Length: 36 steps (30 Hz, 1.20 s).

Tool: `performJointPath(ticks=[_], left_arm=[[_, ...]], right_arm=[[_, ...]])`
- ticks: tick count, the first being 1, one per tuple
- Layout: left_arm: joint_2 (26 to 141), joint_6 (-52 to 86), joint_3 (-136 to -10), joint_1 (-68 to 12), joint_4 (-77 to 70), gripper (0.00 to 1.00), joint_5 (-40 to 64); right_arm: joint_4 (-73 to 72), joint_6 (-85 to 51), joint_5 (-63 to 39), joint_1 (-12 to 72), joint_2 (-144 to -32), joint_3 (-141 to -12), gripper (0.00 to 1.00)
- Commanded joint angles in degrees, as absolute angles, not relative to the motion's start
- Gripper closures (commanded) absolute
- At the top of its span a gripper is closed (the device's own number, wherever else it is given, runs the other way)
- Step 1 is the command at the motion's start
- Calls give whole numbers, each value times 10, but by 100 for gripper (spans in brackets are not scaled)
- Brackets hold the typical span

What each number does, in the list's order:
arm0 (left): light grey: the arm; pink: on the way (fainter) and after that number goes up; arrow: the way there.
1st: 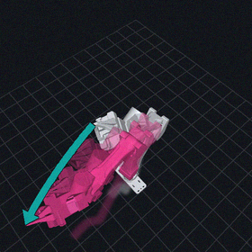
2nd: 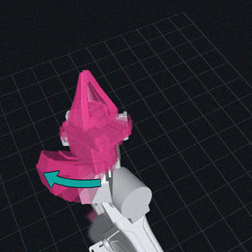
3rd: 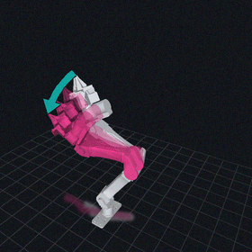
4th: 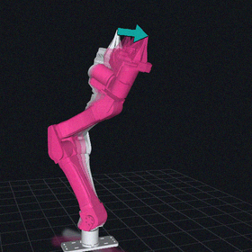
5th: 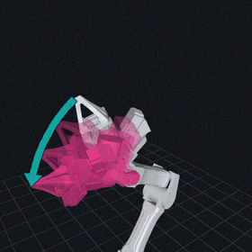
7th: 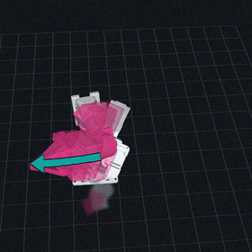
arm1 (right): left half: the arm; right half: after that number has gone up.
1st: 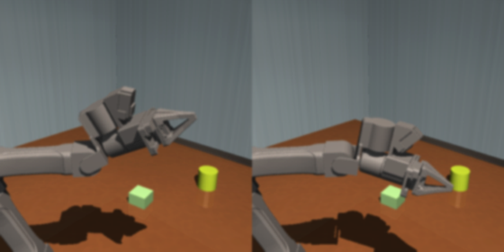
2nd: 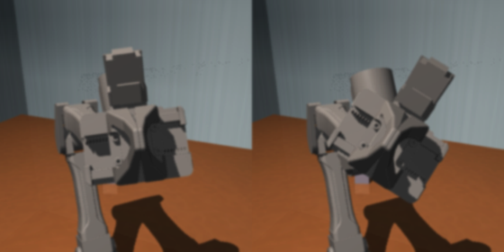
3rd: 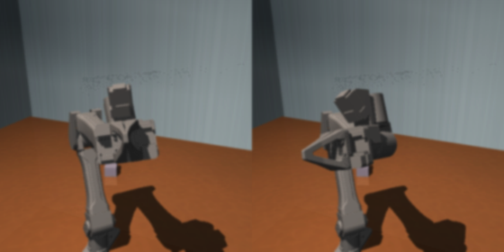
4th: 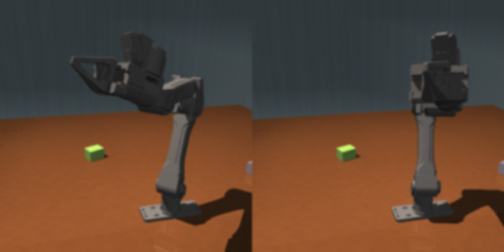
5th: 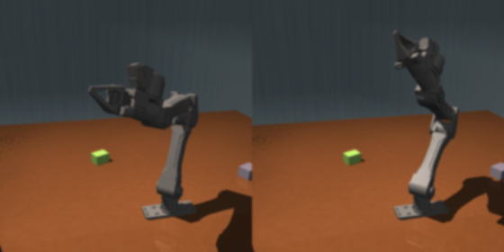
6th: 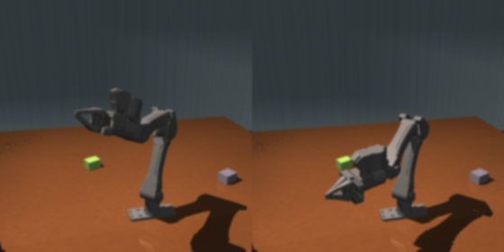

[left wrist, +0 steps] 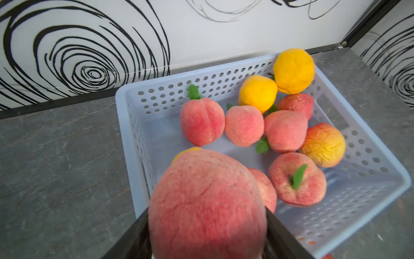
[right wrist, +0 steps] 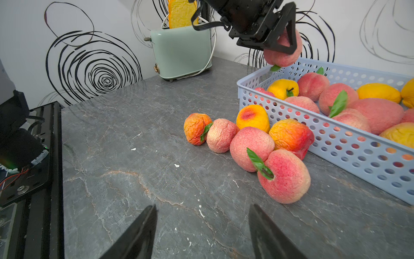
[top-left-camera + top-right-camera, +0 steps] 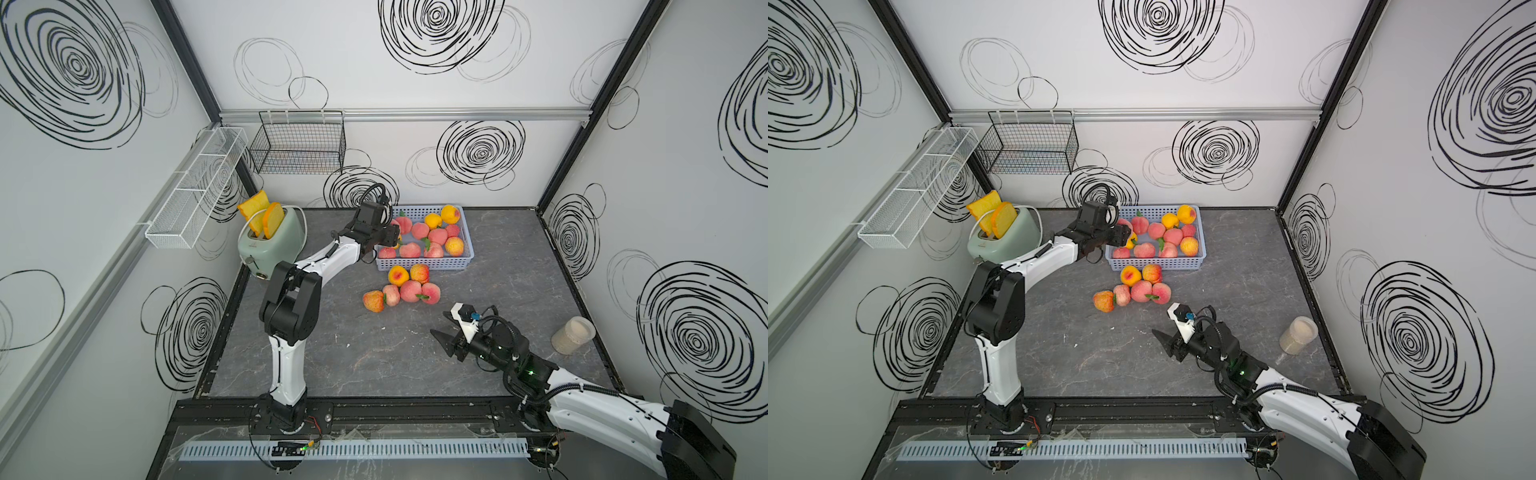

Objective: Put the peaches into the basket
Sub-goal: Place the peach in the basket.

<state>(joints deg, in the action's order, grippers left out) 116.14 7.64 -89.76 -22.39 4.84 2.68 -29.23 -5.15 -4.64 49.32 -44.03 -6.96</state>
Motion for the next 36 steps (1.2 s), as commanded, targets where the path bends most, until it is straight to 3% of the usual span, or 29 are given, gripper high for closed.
performJointPath(ticks=[1,19,29,36], left_arm=[[1193,37,-942,-221,1,35,-15],[1352,-42,-1105,-227,14,31,-90],[1378,-28,-1136,-231,22,12,-107],[1366,-20,-1143,-235,28,11,-109]], right_arm=[[-318,-52,-42,498,-441,-63,32],[-323,-54,-43,499,-460,-66,32],[-326,-53,-44,499,-470,-69,31],[-326,-53,-42,499,-471,-69,31]])
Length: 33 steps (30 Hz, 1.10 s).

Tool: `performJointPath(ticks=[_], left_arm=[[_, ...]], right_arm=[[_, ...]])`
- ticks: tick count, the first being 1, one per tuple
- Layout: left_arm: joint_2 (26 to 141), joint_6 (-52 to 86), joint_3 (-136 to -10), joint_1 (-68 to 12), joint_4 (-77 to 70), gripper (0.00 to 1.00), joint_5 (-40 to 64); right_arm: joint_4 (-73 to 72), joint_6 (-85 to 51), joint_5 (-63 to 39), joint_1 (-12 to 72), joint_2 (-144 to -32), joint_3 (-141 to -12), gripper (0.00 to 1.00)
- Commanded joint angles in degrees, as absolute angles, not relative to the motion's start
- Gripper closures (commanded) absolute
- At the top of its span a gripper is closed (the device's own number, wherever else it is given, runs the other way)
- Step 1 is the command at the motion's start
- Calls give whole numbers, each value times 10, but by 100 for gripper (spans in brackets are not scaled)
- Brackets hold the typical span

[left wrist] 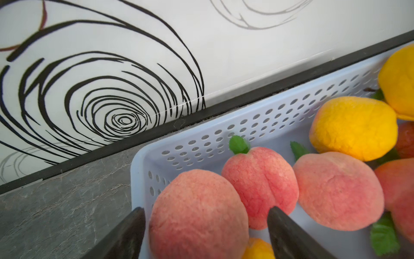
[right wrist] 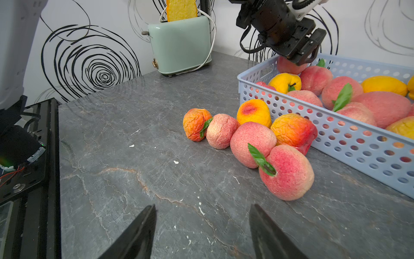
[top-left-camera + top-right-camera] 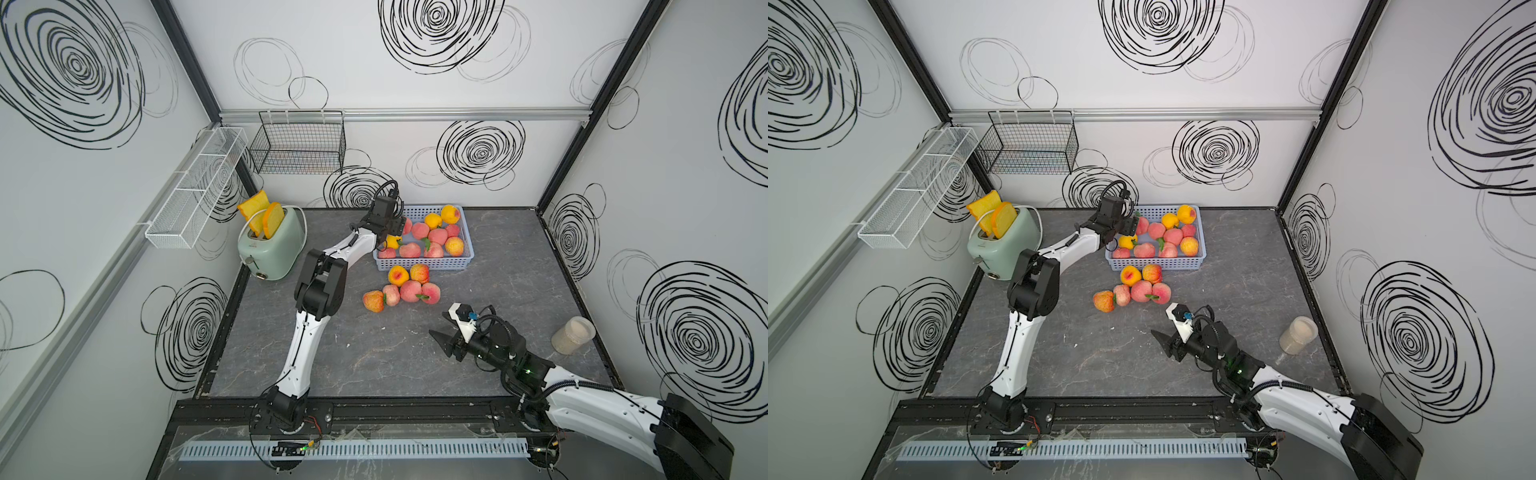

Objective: Put the peaches into the basket
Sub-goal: Place the peach in the basket.

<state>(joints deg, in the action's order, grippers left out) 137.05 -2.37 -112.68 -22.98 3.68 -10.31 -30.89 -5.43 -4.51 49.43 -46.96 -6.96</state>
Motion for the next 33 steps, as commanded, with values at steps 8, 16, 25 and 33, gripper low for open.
performJointPath(ticks=[8,16,25,33], left_arm=[[1352,-11,-1140,-238,27,37,-114],[1353,-5,-1128,-239,19,50,-110],[1359,-2,-1130,-236,26,45,-112],[1322,-3,-1124,-230,39,35,-103]], right_arm=[[-326,-54,-41,499,-473,-70,31],[-326,-53,-41,499,-473,-70,31],[-325,-54,-38,499,-474,-70,31],[-320,-59,-23,499,-459,-67,30]])
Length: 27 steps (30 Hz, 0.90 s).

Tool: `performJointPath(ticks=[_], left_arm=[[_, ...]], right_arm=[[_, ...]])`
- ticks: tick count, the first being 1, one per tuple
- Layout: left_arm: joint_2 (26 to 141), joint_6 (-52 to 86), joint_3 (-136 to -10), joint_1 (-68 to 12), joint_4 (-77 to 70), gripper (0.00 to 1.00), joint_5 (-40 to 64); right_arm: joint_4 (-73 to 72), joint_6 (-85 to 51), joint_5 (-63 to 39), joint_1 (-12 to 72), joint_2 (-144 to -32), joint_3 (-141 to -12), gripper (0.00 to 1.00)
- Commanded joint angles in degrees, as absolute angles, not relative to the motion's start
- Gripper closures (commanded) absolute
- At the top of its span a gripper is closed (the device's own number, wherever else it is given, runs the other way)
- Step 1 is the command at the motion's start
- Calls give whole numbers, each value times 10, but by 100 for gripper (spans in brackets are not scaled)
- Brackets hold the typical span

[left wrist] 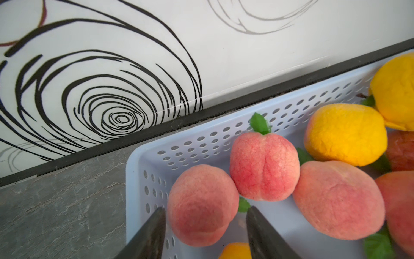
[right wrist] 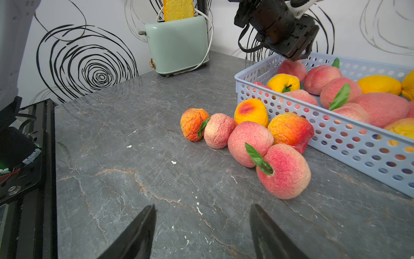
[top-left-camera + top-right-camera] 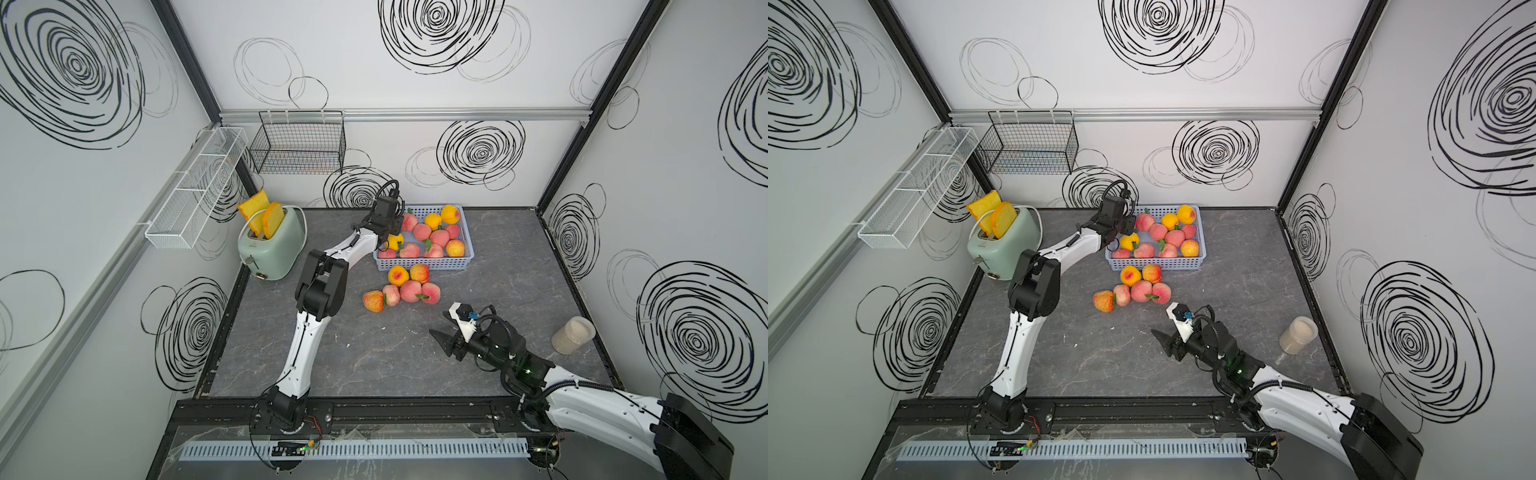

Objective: Put the peaches into the basket
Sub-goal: Place the peach in the basket, then pick up the peach from the center of the board.

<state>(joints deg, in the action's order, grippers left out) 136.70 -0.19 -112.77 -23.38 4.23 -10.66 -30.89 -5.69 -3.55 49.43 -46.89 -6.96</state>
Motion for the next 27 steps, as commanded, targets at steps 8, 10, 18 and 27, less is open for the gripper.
performJointPath(ticks=[8,10,18,27], left_arm=[[1231,-1,-1102,-232,66,30,-84],[1186,15,-1063,-234,62,30,-71],[996,99,-845,-261,29,28,16],[757,60,-577,-295,47,20,189]], right_arm=[[-308,-75,11,497,-439,-65,29],[-307,-87,22,491,-435,-63,29],[-268,-149,-41,397,-456,-85,29],[-159,-246,-144,284,-550,-193,24]])
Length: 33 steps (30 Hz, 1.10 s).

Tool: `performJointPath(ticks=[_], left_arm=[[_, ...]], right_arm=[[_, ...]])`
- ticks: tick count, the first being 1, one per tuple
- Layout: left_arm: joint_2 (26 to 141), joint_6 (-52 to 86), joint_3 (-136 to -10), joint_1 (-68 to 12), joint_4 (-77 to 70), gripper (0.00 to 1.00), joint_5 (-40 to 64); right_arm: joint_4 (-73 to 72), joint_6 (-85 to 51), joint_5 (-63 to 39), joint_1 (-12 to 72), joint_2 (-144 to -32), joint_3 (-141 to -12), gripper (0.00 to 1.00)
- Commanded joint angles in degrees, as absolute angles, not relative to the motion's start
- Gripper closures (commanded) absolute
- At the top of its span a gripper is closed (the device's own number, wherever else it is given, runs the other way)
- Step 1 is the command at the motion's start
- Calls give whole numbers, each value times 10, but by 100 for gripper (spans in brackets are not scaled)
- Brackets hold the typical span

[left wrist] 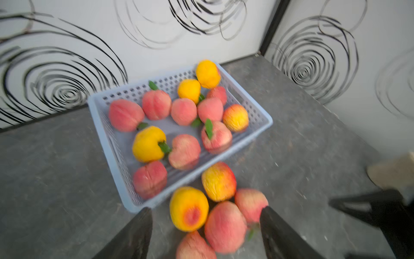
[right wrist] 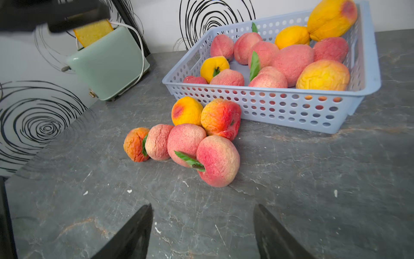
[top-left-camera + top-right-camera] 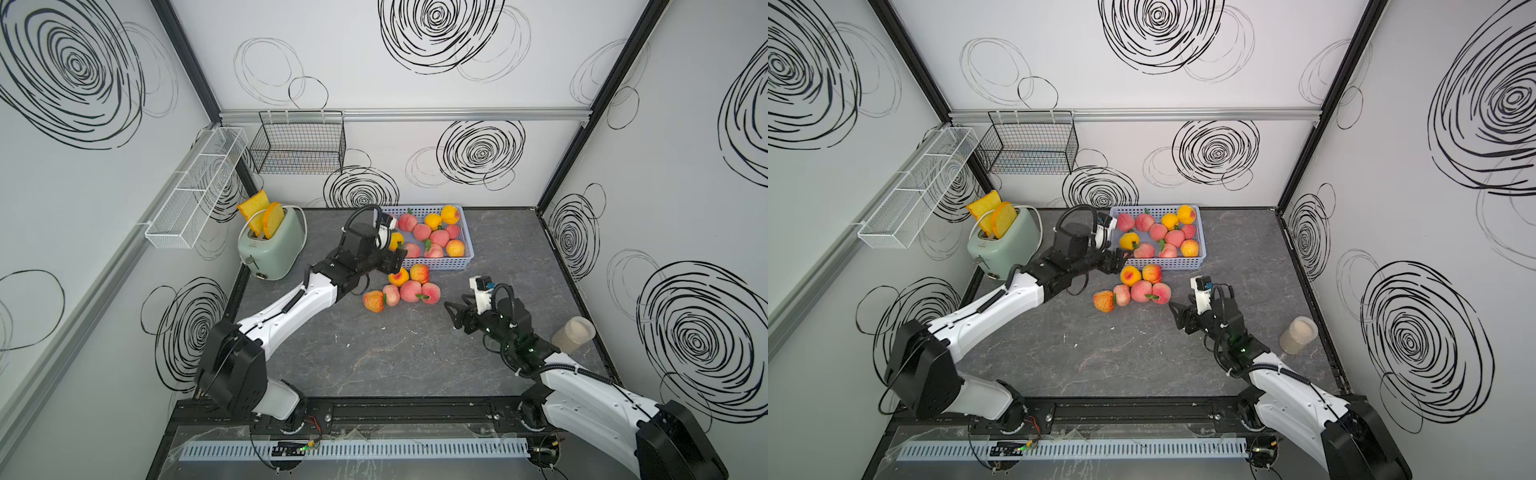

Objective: Put the peaches into the basket
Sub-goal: Pick up the peach from the center of the board.

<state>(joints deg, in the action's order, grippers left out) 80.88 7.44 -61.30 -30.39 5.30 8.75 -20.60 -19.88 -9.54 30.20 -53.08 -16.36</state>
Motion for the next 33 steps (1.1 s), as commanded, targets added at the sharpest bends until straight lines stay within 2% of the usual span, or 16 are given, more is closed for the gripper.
performJointPath(ticks=[1,3,8,16,33], left_arm=[[735,40,-561,-299,61,20,215],[698,-6,-541,-310,96,20,247],[638,-79,-526,-332,167,15,253],[657,-86,-551,-337,231,14,256],[646,-46,-542,-338,209,13,268]], right_arm=[[-150,-261,-163,271,-565,-202,23],[-133,-296,-192,246,-596,-221,23],[-110,-370,-261,212,-678,-266,13],[-135,-530,-316,214,-787,-318,10],[-191,-652,-278,230,-919,-378,9]])
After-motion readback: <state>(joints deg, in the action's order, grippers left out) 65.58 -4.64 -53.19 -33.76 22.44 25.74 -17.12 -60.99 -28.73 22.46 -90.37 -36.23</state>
